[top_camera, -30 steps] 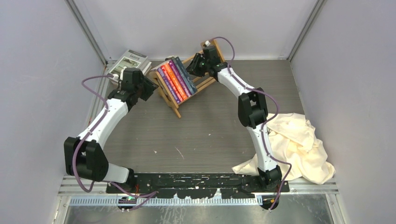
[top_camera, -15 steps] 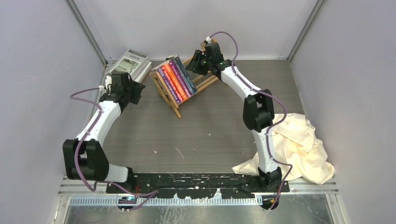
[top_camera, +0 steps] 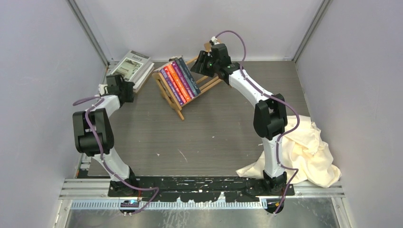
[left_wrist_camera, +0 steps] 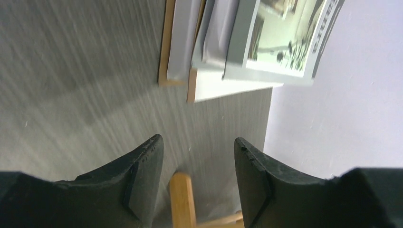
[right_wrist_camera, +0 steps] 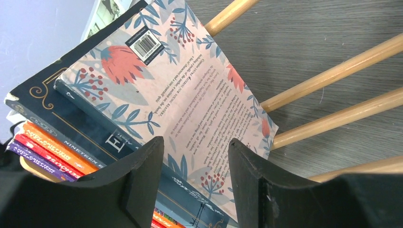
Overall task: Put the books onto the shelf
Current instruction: Adjust the book on the shelf, then pick up the book at the corner of the board.
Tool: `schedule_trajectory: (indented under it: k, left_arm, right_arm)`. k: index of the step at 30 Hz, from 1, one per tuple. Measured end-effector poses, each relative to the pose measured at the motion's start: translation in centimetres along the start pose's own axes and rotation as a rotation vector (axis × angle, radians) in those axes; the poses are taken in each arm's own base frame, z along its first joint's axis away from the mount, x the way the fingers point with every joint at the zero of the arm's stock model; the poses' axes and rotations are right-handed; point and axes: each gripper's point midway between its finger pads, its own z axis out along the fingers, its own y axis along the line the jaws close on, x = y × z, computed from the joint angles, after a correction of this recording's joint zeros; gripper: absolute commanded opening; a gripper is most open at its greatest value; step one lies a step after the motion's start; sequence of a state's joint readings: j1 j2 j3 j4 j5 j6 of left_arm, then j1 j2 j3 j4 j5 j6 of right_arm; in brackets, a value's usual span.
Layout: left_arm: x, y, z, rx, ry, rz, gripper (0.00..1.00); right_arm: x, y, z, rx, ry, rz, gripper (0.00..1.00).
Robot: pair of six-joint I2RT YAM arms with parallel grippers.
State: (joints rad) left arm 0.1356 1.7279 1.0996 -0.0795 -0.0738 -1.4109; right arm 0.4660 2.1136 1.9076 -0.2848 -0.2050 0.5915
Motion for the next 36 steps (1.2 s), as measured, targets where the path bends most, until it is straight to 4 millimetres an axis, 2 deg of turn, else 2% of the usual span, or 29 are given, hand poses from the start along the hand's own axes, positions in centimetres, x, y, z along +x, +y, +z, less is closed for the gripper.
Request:
schedule_trajectory:
  k: [5,11,15,22,30,36]
  left_arm:
    - [-2.4,-0.9,2.5,0.066,-0.04,-0.05,0.58]
    - [-3.8,-2.4,3.4,0.145,-0.066,-0.081,0.58]
    - [-3.8,-2.7,4.1,0.17,-0.066,-0.093,0.57]
    - [-3.6,-2.0,5.4,0.158,-0.057,-0.104,0.56]
    - [-3.9,-3.5,5.8,0.197,-0.065,-0.108,0.54]
    - [-3.9,-3.4,6.4,0.196,-0.063,-0.11,0.47]
  right_arm:
    - [-0.1,0.0,-0.2,-0.005,-0.011,-0.019,0.59]
    - [0.8,-0.7,-0.1,0.007,0.008,-0.029,0.6]
    - [0.9,-0.8,0.0,0.009,0.01,-0.035,0.6]
    - [0.9,-0.8,0.0,0.008,0.01,-0.038,0.6]
    - [0.9,-0.8,0.0,0.008,0.01,-0.038,0.6]
    - [0.9,-0.8,0.0,0.009,0.011,-0.038,0.6]
